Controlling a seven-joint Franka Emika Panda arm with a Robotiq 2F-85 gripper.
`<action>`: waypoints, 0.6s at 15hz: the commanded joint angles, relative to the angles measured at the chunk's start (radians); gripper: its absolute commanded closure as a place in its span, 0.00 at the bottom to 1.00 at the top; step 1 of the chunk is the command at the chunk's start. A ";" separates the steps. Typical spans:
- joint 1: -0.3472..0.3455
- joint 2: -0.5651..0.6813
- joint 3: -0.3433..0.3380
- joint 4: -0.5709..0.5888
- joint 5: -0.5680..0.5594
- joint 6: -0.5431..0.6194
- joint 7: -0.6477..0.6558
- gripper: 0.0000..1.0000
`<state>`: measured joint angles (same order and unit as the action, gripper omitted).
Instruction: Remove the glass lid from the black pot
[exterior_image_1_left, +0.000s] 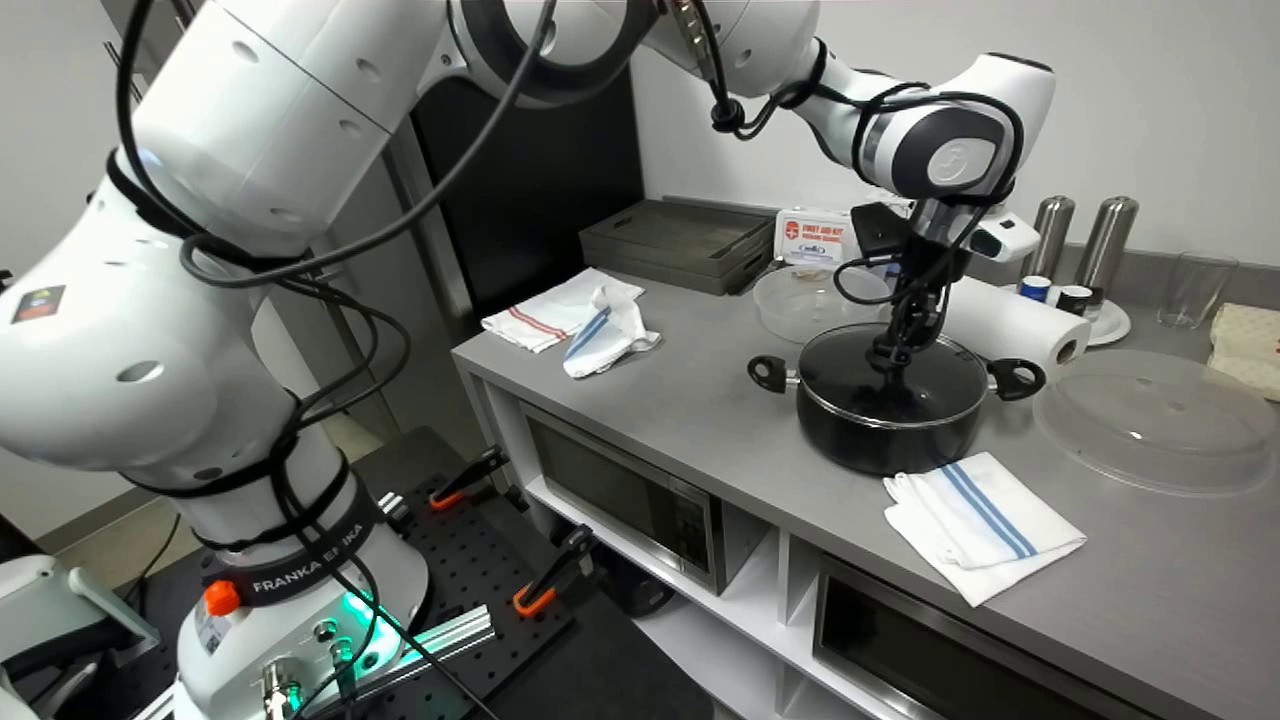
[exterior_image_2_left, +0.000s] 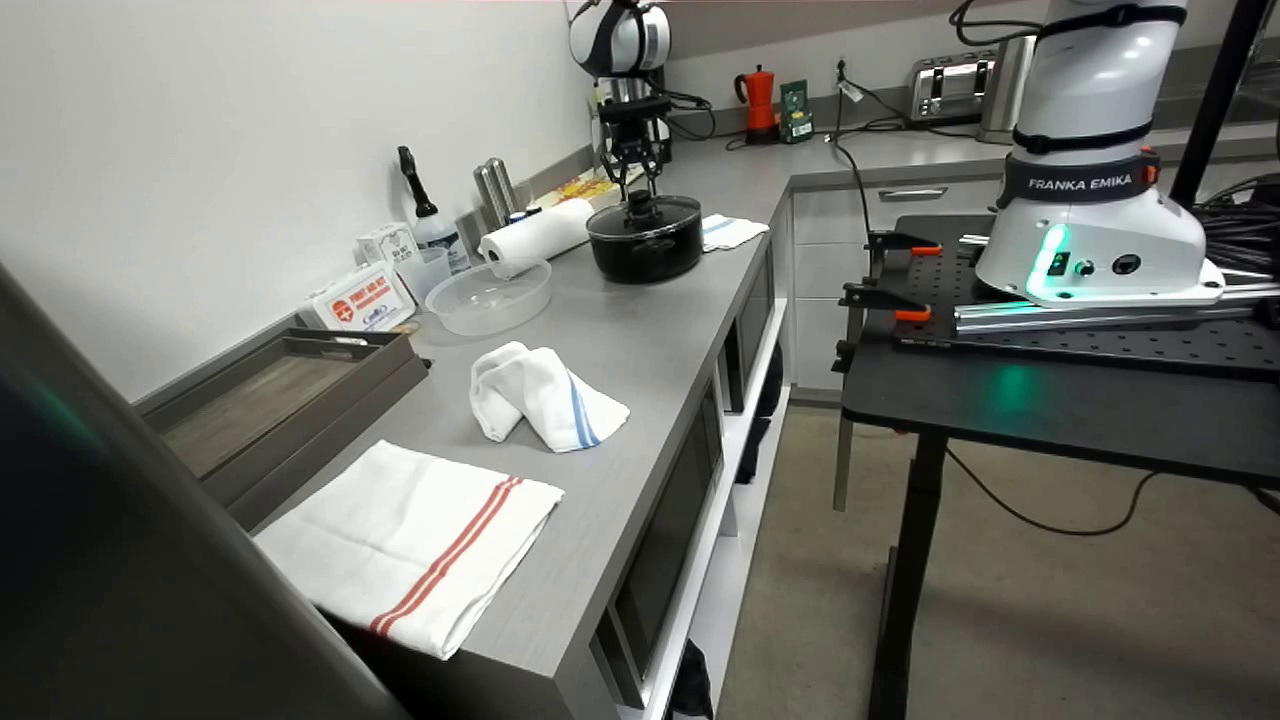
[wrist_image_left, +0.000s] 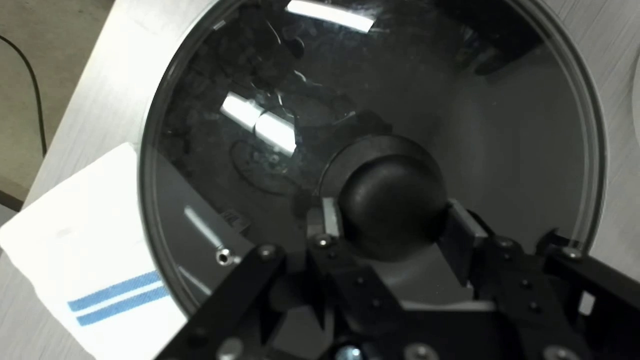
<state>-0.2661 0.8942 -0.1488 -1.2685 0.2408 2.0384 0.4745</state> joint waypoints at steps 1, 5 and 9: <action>0.001 -0.082 0.005 -0.048 0.018 -0.005 -0.040 0.75; 0.002 -0.169 0.006 -0.094 0.010 -0.004 -0.095 0.75; 0.019 -0.229 0.007 -0.133 -0.003 -0.007 -0.133 0.75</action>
<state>-0.2625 0.7481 -0.1473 -1.3254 0.2397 2.0366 0.3841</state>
